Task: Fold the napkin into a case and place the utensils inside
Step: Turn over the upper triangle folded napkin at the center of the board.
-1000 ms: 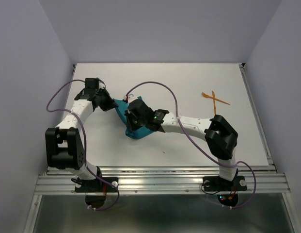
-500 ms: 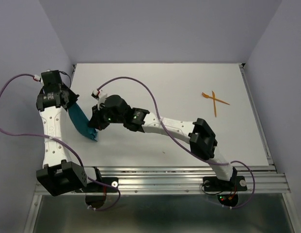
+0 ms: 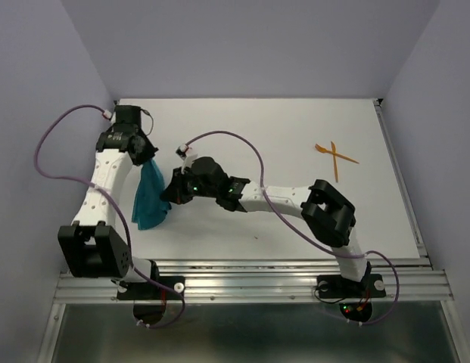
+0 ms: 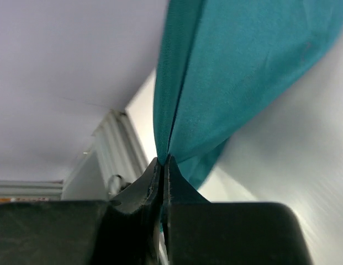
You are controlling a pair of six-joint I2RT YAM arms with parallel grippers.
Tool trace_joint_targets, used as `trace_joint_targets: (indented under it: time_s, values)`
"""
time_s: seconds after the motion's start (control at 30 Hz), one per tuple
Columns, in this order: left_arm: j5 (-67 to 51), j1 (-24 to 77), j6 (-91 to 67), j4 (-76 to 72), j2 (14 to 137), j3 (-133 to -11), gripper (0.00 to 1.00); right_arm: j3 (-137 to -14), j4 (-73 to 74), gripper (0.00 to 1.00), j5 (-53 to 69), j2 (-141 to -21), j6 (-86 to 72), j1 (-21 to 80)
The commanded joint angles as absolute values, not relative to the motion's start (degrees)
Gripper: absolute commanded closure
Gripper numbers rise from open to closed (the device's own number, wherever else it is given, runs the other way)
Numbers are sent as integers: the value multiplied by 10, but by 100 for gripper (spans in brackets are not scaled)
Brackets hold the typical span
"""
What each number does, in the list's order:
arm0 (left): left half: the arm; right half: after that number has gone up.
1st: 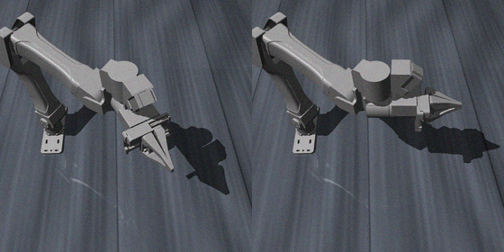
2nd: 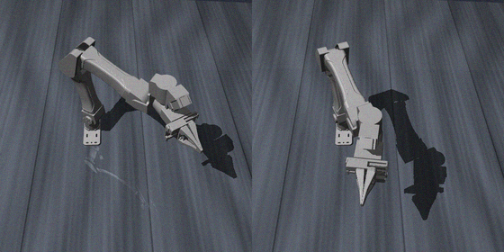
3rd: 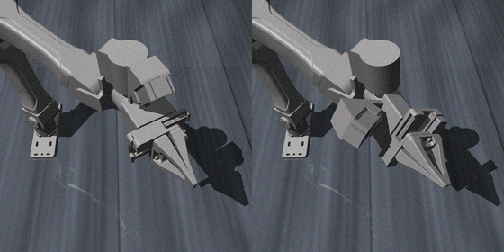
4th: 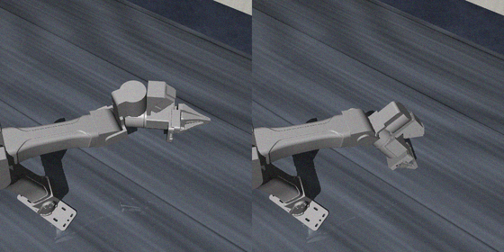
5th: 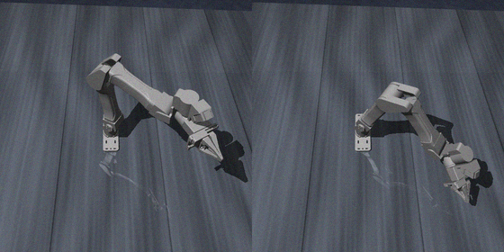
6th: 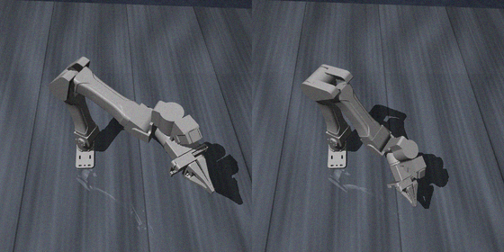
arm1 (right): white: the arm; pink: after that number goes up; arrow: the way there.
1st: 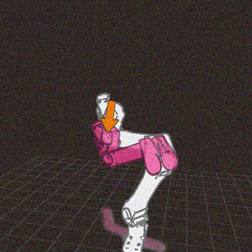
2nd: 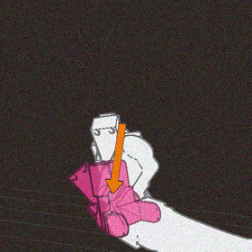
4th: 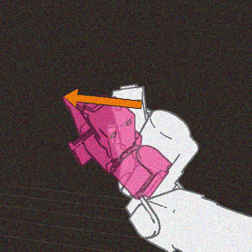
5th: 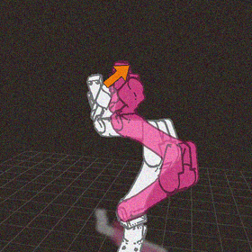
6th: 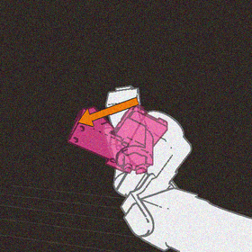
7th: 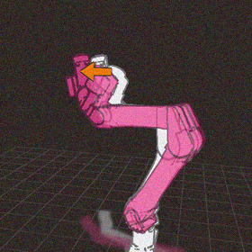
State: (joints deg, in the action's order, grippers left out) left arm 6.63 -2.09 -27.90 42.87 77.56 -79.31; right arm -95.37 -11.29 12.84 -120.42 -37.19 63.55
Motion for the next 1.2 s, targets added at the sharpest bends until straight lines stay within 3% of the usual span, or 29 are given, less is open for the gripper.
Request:
trace_joint_targets:
  time_s: [0.0, 0.33, 0.93, 1.13, 1.17]
  values:
    - [104, 34, -324, 247, 830, -764, 100, -803, -160, 99, 177, -1155, -446, 614]
    - [104, 167, -359, 171, 973, -774, 100, -613, -172, 99, 133, -1074, -458, 573]
    - [117, 266, -380, 179, 1131, -867, 100, -464, -149, 99, 67, -994, -430, 534]
    - [113, 290, -374, 200, 1173, -922, 100, -435, -142, 89, 43, -979, -427, 529]
    - [112, 293, -372, 202, 1178, -927, 94, -428, -141, 78, 37, -975, -426, 529]
